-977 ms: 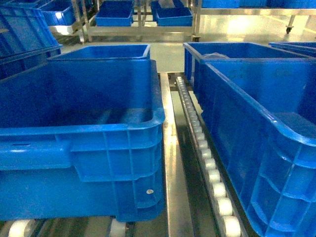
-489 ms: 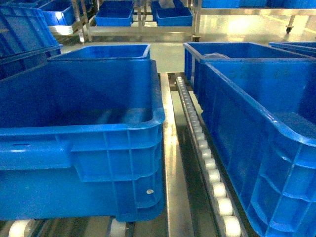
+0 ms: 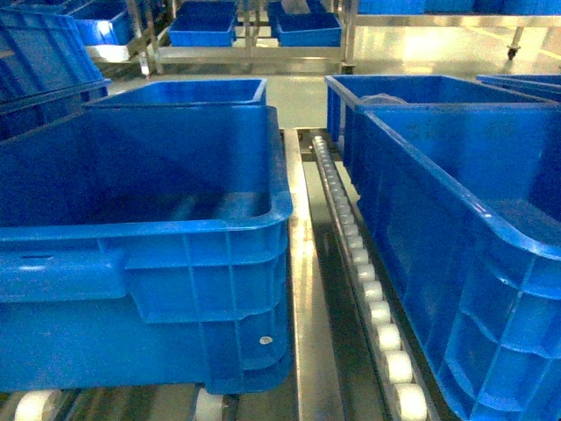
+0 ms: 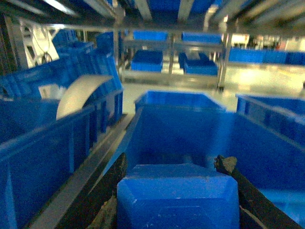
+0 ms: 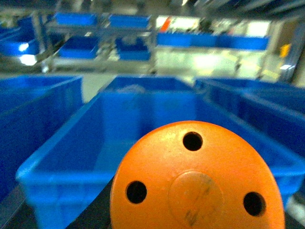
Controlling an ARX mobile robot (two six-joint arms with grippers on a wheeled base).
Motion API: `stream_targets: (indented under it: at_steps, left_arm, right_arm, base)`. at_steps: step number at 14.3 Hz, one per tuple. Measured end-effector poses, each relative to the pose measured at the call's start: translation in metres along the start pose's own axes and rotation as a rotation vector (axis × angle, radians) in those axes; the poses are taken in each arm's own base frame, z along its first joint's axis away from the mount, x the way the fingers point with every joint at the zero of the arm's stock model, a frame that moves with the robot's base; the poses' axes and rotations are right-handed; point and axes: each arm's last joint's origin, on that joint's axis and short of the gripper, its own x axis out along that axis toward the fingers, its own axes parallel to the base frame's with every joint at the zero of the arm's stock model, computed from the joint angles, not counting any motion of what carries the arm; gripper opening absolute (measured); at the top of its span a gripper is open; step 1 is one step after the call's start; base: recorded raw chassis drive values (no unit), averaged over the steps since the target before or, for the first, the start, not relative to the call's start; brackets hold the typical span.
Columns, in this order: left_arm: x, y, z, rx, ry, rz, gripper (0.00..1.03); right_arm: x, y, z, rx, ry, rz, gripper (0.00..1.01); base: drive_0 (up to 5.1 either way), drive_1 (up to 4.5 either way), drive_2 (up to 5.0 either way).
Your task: Sort blue parts and orange caps into right shelf containers
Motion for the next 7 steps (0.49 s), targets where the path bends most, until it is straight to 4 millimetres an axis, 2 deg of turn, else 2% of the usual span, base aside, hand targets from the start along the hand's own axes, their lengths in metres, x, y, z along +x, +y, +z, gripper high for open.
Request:
stream_targets:
  at_steps: [3, 6, 7]
  left_arm:
    - [0.016, -0.02, 0.002, -0.025, 0.001, 0.011, 0.43]
    - [0.072, -0.048, 0.041, -0.055, -0.102, -0.079, 0.43]
    - [0.103, -0.056, 0.047, -0.053, -0.102, -0.09, 0.43]
  right_arm:
    - [0.012, -0.009, 0.005, -0.048, -0.005, -0.115, 0.45]
    - [0.055, -0.009, 0.057, -0.076, -0.175, -0.012, 0.45]
    - [0.081, -0.009, 0.064, -0.079, -0.172, 0.026, 0.45]
  base:
    - [0.0, 0.0, 0.0]
    - [0.0, 0.0, 0.0]
    - [0.0, 0.0, 0.0]
